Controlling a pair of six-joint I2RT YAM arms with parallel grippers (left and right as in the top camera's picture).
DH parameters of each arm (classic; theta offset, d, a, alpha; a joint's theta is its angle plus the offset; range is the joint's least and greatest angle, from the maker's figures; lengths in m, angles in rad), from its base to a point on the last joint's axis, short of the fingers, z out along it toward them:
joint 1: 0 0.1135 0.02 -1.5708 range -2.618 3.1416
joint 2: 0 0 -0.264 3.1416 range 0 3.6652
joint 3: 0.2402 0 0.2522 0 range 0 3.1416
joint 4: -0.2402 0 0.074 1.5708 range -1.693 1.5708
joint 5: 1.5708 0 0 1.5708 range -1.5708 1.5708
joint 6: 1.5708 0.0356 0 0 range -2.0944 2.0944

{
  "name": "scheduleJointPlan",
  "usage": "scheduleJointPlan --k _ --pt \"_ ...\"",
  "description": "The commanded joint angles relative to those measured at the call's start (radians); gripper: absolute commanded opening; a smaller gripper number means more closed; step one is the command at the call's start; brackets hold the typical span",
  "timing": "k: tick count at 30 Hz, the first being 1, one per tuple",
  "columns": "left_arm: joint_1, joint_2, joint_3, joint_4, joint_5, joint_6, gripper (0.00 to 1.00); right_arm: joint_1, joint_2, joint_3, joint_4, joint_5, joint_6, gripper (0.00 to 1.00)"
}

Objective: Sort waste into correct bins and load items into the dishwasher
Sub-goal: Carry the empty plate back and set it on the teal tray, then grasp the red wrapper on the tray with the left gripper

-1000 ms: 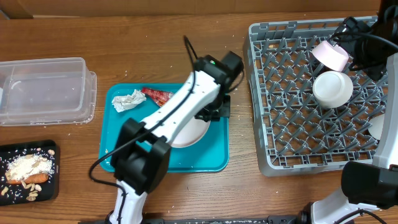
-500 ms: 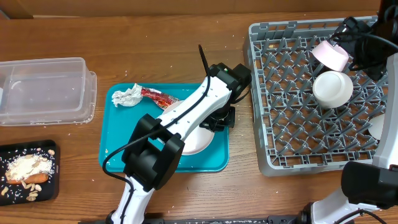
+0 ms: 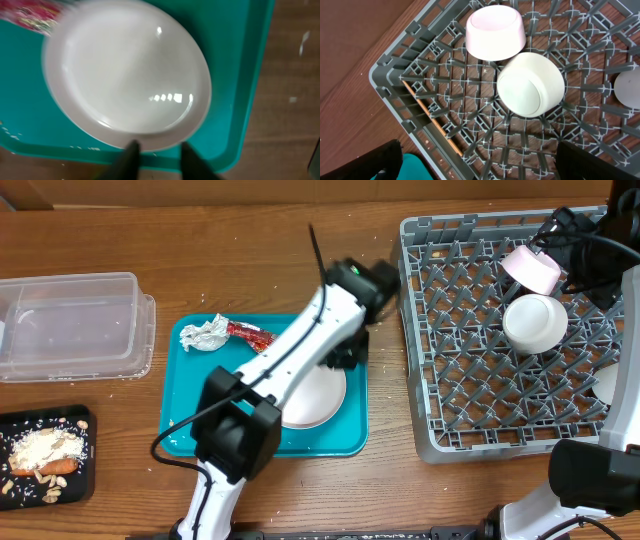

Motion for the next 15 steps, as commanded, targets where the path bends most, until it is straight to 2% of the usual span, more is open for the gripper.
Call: scheduleJointPlan --k 1,2,4,8,15 --pt "0.124 -0.003 0.122 0.014 -0.137 -0.006 0.67 -0.003 -0.005 0.002 0.005 -0.001 0.002 1.00" --pt "0.164 -0.003 0.135 0.039 -0.127 -0.006 0.79 -0.003 -0.005 0.002 0.005 -0.001 0.001 1.00" --pt "0.226 -0.002 0.136 0.079 -0.083 -0.010 0.84 -0.003 -0.005 0.002 0.005 -0.001 0.002 1.00" --pt "0.360 0.009 0.092 0.153 0.114 -0.014 0.84 -0.003 -0.005 0.002 0.005 -0.001 0.002 1.00" --pt "0.409 0.010 -0.039 0.192 0.133 -0.042 0.83 -0.003 -0.005 0.002 0.005 -0.001 0.001 1.00"
